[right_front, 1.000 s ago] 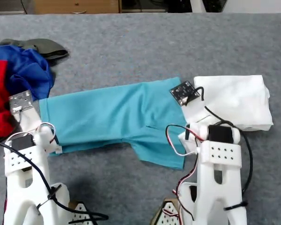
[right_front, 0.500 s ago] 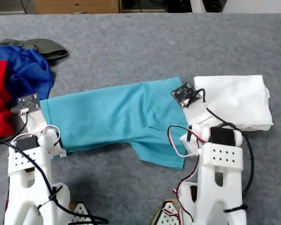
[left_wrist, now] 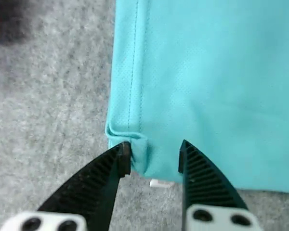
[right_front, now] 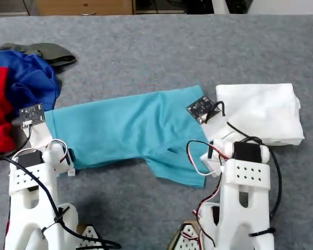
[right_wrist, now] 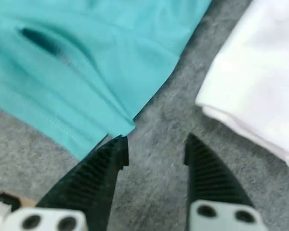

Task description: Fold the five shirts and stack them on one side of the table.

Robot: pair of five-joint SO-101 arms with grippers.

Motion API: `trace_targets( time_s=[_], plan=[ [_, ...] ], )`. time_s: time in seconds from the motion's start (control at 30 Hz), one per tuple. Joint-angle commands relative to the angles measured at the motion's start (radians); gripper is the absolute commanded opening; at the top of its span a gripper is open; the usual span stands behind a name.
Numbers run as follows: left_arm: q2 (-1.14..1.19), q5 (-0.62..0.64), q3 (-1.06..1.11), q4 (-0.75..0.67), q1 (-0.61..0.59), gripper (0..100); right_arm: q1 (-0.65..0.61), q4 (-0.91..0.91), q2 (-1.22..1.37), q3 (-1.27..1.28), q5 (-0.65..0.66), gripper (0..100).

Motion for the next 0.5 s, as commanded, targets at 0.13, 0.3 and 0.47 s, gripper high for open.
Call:
trace_targets(
  time_s=[0.13, 0.3, 0.47],
  plan=[
    [-0.019, -0.008, -0.19, 0.195, 0.008, 13, 0.013, 0.081, -0.013, -0.182, -0.002, 11.1],
    [-0.019, -0.011, -0.328, 0.305, 0.008, 2, -0.062, 0.071, 0.039, -0.239, -0.071, 1.3],
    [-0.019, -0.012, -0.399, 0.331, 0.006, 2, -0.142, 0.061, 0.166, -0.329, -0.117, 0.5]
  ],
)
